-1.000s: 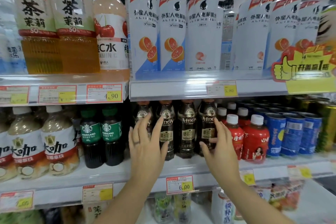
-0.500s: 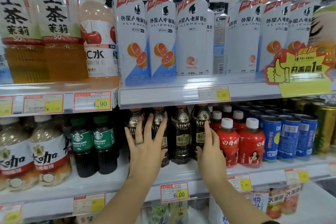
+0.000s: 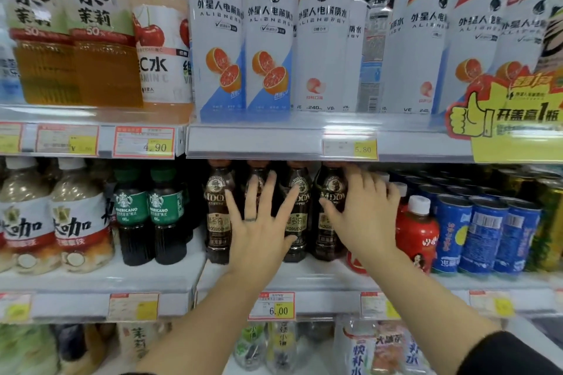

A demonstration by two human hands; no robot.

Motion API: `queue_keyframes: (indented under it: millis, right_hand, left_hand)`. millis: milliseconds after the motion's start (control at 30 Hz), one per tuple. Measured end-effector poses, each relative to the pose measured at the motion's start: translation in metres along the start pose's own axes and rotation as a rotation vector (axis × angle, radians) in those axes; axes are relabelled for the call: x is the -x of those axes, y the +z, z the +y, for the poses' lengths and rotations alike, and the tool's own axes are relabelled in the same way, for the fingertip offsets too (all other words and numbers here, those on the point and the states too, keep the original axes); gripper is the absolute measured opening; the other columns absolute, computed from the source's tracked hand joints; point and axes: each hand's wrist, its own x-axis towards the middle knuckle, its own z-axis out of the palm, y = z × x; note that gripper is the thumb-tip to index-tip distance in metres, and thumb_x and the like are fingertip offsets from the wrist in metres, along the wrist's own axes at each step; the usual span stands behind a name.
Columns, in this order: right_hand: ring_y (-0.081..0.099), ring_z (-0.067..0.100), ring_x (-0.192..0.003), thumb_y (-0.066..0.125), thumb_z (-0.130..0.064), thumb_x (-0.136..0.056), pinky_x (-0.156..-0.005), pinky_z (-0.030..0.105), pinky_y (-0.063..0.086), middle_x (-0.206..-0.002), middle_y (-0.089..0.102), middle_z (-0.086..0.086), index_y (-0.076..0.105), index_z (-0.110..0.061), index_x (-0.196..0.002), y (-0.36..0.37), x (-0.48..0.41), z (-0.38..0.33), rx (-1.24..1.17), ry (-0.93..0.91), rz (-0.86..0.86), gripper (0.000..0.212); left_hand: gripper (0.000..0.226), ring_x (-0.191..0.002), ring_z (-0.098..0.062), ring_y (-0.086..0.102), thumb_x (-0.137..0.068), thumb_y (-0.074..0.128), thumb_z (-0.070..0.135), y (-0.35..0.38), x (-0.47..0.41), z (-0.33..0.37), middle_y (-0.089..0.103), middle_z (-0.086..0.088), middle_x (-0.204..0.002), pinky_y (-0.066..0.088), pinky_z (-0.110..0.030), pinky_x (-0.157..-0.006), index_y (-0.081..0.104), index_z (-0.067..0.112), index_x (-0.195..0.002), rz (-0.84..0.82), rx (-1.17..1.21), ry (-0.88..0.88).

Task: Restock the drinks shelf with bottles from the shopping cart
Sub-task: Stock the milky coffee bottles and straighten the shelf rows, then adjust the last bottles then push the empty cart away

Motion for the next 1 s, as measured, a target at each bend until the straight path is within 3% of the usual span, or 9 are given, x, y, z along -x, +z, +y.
queue_keyframes:
  millis: [133, 267, 533, 700, 767, 833, 900, 1000]
  right_hand:
    - [0.047, 0.026, -0.126, 0.056, -0.054, -0.081, -0.113, 0.05, 0.005, -0.13, 0.056, 0.005, 0.021, -0.018, -0.141, 0.013, -0.01, 0.005, 0.013, 0.008, -0.166, 0.078]
    - [0.046, 0.023, -0.127, 0.055, -0.051, -0.084, -0.114, 0.046, -0.006, -0.13, 0.056, 0.004, 0.023, -0.017, -0.141, 0.014, -0.014, 0.007, -0.003, 0.006, -0.16, 0.074]
    - [0.044, 0.019, -0.129, 0.055, -0.052, -0.083, -0.115, 0.047, -0.008, -0.131, 0.055, 0.002, 0.03, -0.017, -0.138, 0.01, -0.012, 0.01, -0.01, -0.034, -0.149, 0.069]
    - [0.044, 0.024, -0.129, 0.06, -0.053, -0.08, -0.114, 0.045, -0.009, -0.135, 0.052, 0.007, 0.03, -0.013, -0.141, 0.01, -0.005, 0.012, -0.037, -0.059, -0.119, 0.079]
    - [0.045, 0.027, -0.127, 0.064, -0.049, -0.077, -0.114, 0.043, -0.003, -0.135, 0.05, 0.008, 0.037, -0.009, -0.138, 0.008, 0.009, 0.012, -0.083, -0.11, -0.04, 0.077]
    - [0.048, 0.024, -0.123, 0.061, -0.042, -0.08, -0.114, 0.043, 0.014, -0.13, 0.054, 0.005, 0.047, -0.012, -0.132, 0.005, 0.03, 0.007, -0.205, -0.214, 0.065, 0.061]
    - [0.051, 0.017, -0.115, 0.056, -0.034, -0.083, -0.103, 0.038, 0.036, -0.121, 0.058, -0.002, 0.055, -0.017, -0.124, 0.005, 0.054, -0.004, -0.396, -0.329, 0.098, 0.044]
    - [0.055, 0.012, -0.101, 0.055, -0.028, -0.085, -0.085, 0.03, 0.047, -0.106, 0.063, -0.007, 0.064, -0.019, -0.11, 0.012, 0.08, -0.033, -0.603, -0.412, 0.036, 0.028]
  left_hand:
    - [0.117, -0.137, -0.038, 0.021, -0.052, 0.082, 0.053, 0.006, 0.0, 0.005, 0.023, -0.013, -0.149, 0.014, -0.07, -0.103, 0.018, 0.029, -0.146, -0.032, -0.015, -0.031]
    - [0.116, -0.136, -0.038, 0.023, -0.051, 0.083, 0.051, 0.007, 0.001, 0.007, 0.027, -0.011, -0.148, 0.015, -0.07, -0.103, 0.021, 0.027, -0.146, -0.033, -0.017, -0.031]
    - [0.116, -0.134, -0.038, 0.027, -0.049, 0.084, 0.051, 0.01, 0.0, 0.007, 0.035, -0.008, -0.145, 0.017, -0.069, -0.103, 0.024, 0.026, -0.145, -0.019, -0.033, -0.023]
    - [0.117, -0.135, -0.038, 0.025, -0.052, 0.083, 0.05, 0.009, 0.0, 0.007, 0.03, -0.01, -0.146, 0.018, -0.068, -0.103, 0.02, 0.026, -0.146, -0.016, -0.028, -0.017]
    - [0.111, -0.137, -0.037, 0.024, -0.056, 0.082, 0.048, 0.004, 0.005, 0.008, 0.029, -0.011, -0.147, 0.016, -0.067, -0.105, 0.021, 0.027, -0.146, -0.012, -0.011, -0.026]
    - [0.098, -0.136, -0.033, 0.027, -0.062, 0.08, 0.042, -0.003, 0.014, 0.006, 0.036, -0.01, -0.145, 0.018, -0.065, -0.107, 0.028, 0.026, -0.144, 0.032, 0.053, -0.028]
    - [0.076, -0.131, -0.025, 0.036, -0.07, 0.077, 0.032, -0.009, 0.033, 0.0, 0.048, -0.007, -0.137, 0.029, -0.059, -0.107, 0.038, 0.025, -0.136, 0.092, 0.183, -0.036]
    - [0.047, -0.122, -0.016, 0.047, -0.082, 0.063, 0.023, -0.021, 0.077, -0.018, 0.056, 0.001, -0.127, 0.037, -0.047, -0.103, 0.048, 0.023, -0.127, 0.123, 0.332, -0.088]
